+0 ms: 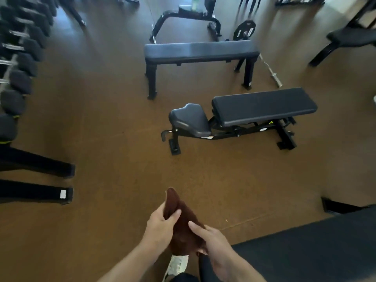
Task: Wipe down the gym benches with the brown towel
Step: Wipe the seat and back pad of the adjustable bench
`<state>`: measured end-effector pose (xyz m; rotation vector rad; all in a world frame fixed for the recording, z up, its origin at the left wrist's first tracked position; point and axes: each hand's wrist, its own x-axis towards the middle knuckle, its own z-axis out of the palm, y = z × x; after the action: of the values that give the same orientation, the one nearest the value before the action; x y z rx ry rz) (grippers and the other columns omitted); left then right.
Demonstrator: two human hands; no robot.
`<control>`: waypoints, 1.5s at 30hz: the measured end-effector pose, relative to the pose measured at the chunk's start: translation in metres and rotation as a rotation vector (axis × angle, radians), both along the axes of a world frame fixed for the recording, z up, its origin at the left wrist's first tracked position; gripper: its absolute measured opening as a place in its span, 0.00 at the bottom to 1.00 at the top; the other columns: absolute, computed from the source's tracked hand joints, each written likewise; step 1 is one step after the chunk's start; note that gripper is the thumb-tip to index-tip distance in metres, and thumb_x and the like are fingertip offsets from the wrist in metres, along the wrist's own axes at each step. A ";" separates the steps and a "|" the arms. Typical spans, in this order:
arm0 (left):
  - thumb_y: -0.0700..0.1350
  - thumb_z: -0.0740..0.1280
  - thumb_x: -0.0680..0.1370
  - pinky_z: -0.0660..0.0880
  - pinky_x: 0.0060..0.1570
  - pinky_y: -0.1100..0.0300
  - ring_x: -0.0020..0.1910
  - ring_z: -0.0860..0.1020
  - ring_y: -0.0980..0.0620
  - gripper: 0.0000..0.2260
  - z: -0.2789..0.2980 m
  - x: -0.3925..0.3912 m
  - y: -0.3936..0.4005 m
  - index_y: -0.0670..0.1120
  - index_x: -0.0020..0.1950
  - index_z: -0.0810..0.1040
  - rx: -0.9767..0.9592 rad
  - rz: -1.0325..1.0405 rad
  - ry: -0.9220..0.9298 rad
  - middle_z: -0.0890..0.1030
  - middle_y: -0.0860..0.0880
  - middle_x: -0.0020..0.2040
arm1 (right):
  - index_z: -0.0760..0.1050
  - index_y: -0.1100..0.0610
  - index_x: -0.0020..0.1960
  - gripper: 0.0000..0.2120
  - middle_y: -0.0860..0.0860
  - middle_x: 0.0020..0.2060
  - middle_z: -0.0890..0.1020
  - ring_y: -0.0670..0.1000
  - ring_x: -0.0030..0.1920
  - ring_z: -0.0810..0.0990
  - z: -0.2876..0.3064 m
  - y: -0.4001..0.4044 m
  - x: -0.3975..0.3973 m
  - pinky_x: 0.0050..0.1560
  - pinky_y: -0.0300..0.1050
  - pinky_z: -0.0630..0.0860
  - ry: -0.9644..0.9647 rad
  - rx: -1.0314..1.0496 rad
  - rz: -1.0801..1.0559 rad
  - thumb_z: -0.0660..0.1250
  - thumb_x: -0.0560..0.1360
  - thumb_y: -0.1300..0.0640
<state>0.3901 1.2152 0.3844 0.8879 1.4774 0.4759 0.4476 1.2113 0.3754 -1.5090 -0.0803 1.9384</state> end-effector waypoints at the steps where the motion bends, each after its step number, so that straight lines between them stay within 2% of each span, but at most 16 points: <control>1: 0.42 0.69 0.81 0.75 0.50 0.70 0.50 0.82 0.63 0.11 0.002 0.003 0.016 0.60 0.54 0.81 0.013 -0.017 0.024 0.86 0.59 0.48 | 0.83 0.63 0.59 0.16 0.58 0.48 0.89 0.55 0.47 0.89 0.014 -0.017 0.068 0.42 0.42 0.82 -0.138 -0.027 0.111 0.78 0.75 0.56; 2: 0.43 0.69 0.81 0.74 0.45 0.73 0.49 0.82 0.64 0.10 0.005 0.006 0.031 0.60 0.52 0.81 0.017 -0.035 0.034 0.86 0.60 0.47 | 0.83 0.64 0.58 0.15 0.58 0.47 0.89 0.54 0.45 0.89 0.024 -0.017 0.093 0.40 0.42 0.82 -0.127 -0.018 -0.068 0.78 0.74 0.58; 3: 0.43 0.67 0.82 0.73 0.43 0.75 0.48 0.82 0.65 0.10 0.005 0.008 0.045 0.59 0.51 0.82 0.017 -0.055 0.035 0.86 0.61 0.46 | 0.82 0.64 0.57 0.14 0.58 0.45 0.89 0.53 0.43 0.89 0.022 -0.009 0.102 0.39 0.42 0.82 -0.212 -0.014 -0.150 0.79 0.74 0.59; 5: 0.44 0.65 0.83 0.75 0.47 0.71 0.49 0.83 0.63 0.10 0.002 0.012 0.073 0.58 0.49 0.84 -0.026 -0.090 0.056 0.86 0.61 0.45 | 0.81 0.63 0.56 0.14 0.57 0.44 0.89 0.50 0.41 0.88 0.022 0.020 0.114 0.37 0.40 0.80 -0.376 0.077 -0.133 0.79 0.74 0.61; 7: 0.47 0.65 0.83 0.78 0.57 0.58 0.52 0.84 0.56 0.11 -0.001 0.015 0.104 0.58 0.48 0.86 -0.088 -0.074 0.049 0.87 0.58 0.47 | 0.79 0.63 0.56 0.14 0.56 0.44 0.89 0.50 0.43 0.87 0.014 0.049 0.109 0.41 0.40 0.80 -0.439 0.104 -0.150 0.79 0.74 0.62; 9: 0.49 0.66 0.83 0.78 0.61 0.49 0.53 0.84 0.52 0.10 -0.006 0.018 0.140 0.58 0.49 0.86 -0.137 -0.036 0.028 0.87 0.55 0.48 | 0.78 0.62 0.57 0.14 0.54 0.44 0.89 0.51 0.45 0.88 0.001 0.075 0.120 0.44 0.42 0.81 -0.472 0.138 -0.196 0.78 0.74 0.64; 14: 0.53 0.69 0.79 0.79 0.61 0.45 0.53 0.84 0.48 0.08 -0.027 0.018 0.234 0.53 0.54 0.84 -0.266 -0.062 0.032 0.86 0.51 0.52 | 0.79 0.56 0.57 0.08 0.50 0.46 0.88 0.50 0.44 0.88 -0.026 0.144 0.122 0.37 0.42 0.79 -0.599 -0.011 -0.012 0.74 0.79 0.58; 19: 0.45 0.71 0.78 0.74 0.67 0.47 0.56 0.82 0.49 0.12 -0.025 0.013 0.317 0.53 0.61 0.81 -0.280 -0.304 0.072 0.85 0.53 0.55 | 0.82 0.48 0.50 0.02 0.48 0.47 0.88 0.51 0.45 0.85 -0.044 0.222 0.116 0.45 0.47 0.81 -0.689 -0.168 0.040 0.72 0.80 0.50; 23: 0.43 0.72 0.78 0.75 0.65 0.50 0.56 0.80 0.52 0.13 -0.019 0.018 0.378 0.56 0.60 0.78 -0.181 -0.431 0.152 0.83 0.56 0.54 | 0.80 0.47 0.53 0.03 0.46 0.50 0.85 0.47 0.48 0.84 -0.041 0.284 0.117 0.43 0.42 0.77 -0.708 -0.195 -0.048 0.68 0.83 0.50; 26: 0.43 0.75 0.76 0.78 0.62 0.50 0.53 0.81 0.53 0.14 -0.024 0.033 0.418 0.53 0.58 0.78 -0.118 -0.455 0.210 0.83 0.55 0.52 | 0.78 0.49 0.55 0.02 0.47 0.51 0.84 0.49 0.50 0.84 -0.045 0.318 0.125 0.47 0.44 0.80 -0.696 -0.232 -0.175 0.68 0.83 0.53; 31: 0.43 0.80 0.70 0.77 0.52 0.57 0.50 0.80 0.52 0.19 -0.049 0.070 0.463 0.52 0.55 0.75 -0.169 -0.472 0.316 0.81 0.55 0.51 | 0.78 0.49 0.53 0.05 0.50 0.49 0.84 0.52 0.49 0.85 -0.070 0.352 0.150 0.57 0.54 0.82 -0.612 -0.315 -0.304 0.70 0.81 0.58; 36: 0.43 0.81 0.68 0.79 0.56 0.55 0.53 0.80 0.51 0.23 -0.082 0.112 0.501 0.51 0.57 0.74 -0.203 -0.440 0.395 0.81 0.53 0.54 | 0.80 0.51 0.52 0.05 0.52 0.49 0.86 0.55 0.50 0.86 -0.100 0.390 0.185 0.60 0.58 0.82 -0.513 -0.365 -0.310 0.72 0.79 0.59; 38: 0.44 0.80 0.70 0.78 0.60 0.52 0.55 0.80 0.50 0.23 -0.094 0.131 0.522 0.51 0.60 0.74 -0.190 -0.398 0.425 0.81 0.53 0.56 | 0.81 0.50 0.53 0.04 0.51 0.49 0.87 0.54 0.50 0.86 -0.111 0.415 0.206 0.59 0.57 0.82 -0.495 -0.342 -0.284 0.72 0.79 0.57; 40: 0.46 0.77 0.74 0.76 0.63 0.50 0.58 0.79 0.49 0.20 -0.101 0.150 0.546 0.52 0.62 0.74 -0.161 -0.334 0.427 0.80 0.53 0.57 | 0.80 0.49 0.54 0.04 0.49 0.48 0.86 0.50 0.48 0.85 -0.114 0.448 0.229 0.49 0.49 0.82 -0.518 -0.305 -0.252 0.71 0.81 0.55; 42: 0.47 0.72 0.79 0.75 0.62 0.52 0.57 0.78 0.51 0.15 -0.107 0.166 0.573 0.55 0.63 0.72 -0.111 -0.289 0.399 0.79 0.53 0.58 | 0.79 0.47 0.55 0.03 0.46 0.47 0.85 0.47 0.46 0.84 -0.116 0.483 0.251 0.39 0.40 0.77 -0.566 -0.234 -0.229 0.70 0.81 0.54; 45: 0.48 0.68 0.82 0.78 0.56 0.56 0.54 0.81 0.55 0.13 -0.116 0.182 0.613 0.58 0.64 0.72 -0.034 -0.257 0.335 0.82 0.55 0.56 | 0.78 0.44 0.56 0.05 0.44 0.48 0.85 0.43 0.48 0.84 -0.118 0.528 0.273 0.43 0.38 0.76 -0.645 -0.092 -0.216 0.70 0.82 0.52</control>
<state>0.5722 1.8286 0.2684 1.1526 1.6363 0.1137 0.7203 1.7395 0.2577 -2.0582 -0.1041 1.2451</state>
